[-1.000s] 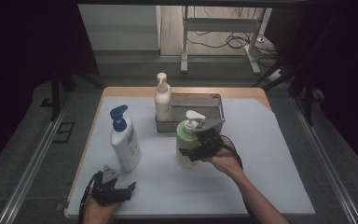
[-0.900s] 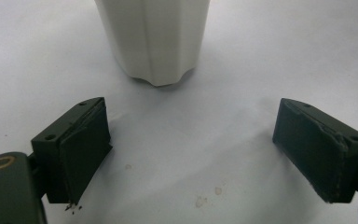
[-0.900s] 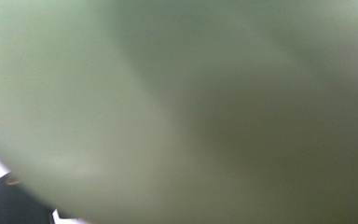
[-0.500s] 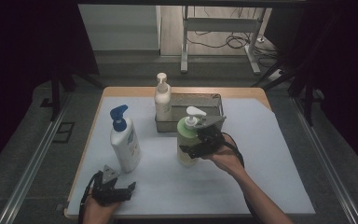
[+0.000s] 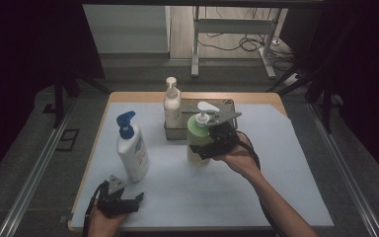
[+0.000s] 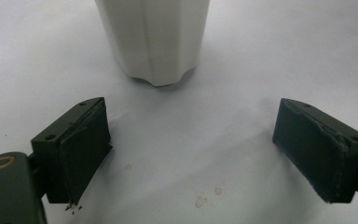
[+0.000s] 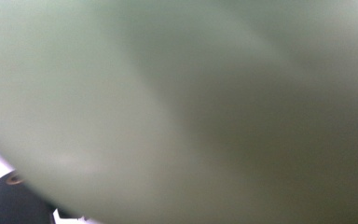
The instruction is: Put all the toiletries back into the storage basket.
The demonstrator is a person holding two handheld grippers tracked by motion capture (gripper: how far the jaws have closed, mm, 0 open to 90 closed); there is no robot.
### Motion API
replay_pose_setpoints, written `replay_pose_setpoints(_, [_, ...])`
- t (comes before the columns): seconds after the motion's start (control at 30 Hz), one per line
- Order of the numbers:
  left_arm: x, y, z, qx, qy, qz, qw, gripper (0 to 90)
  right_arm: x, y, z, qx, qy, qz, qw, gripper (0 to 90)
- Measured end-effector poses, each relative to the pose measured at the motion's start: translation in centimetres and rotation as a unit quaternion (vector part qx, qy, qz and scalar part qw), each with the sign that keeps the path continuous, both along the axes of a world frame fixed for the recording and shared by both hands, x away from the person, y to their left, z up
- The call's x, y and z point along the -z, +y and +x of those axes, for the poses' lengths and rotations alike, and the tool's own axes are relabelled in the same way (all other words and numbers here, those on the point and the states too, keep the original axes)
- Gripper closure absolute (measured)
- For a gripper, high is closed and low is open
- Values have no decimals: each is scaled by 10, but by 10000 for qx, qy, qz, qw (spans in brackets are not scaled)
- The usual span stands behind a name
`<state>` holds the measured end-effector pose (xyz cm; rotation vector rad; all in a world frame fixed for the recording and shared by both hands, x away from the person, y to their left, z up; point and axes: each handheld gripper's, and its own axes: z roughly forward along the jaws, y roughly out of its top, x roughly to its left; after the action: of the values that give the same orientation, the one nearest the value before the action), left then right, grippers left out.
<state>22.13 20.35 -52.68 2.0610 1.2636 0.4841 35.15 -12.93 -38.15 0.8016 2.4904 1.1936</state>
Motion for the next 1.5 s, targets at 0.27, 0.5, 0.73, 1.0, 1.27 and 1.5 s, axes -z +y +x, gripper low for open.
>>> replay_pose_setpoints(0.27, [0,0,0,-12,-5,-11,10000,106,-16,2,5,55,-65,49,10000,122])
replay_pose_setpoints(0.5, [0,0,0,-12,-4,-10,10000,106,-27,2,11,152,-161,54,9997,123])
replay_pose_setpoints(0.73, [0,0,0,-8,1,-4,10000,106,-39,3,25,355,-252,51,9990,123])
replay_pose_setpoints(1.0, [0,0,0,-11,0,-8,10000,106,-46,5,40,559,-366,89,9977,123])
replay_pose_setpoints(1.27, [0,0,0,-11,2,-9,10000,106,-47,9,54,738,-411,120,9964,123])
replay_pose_setpoints(1.5, [0,0,0,-11,1,-4,10000,106,-47,13,66,875,-453,126,9951,124])
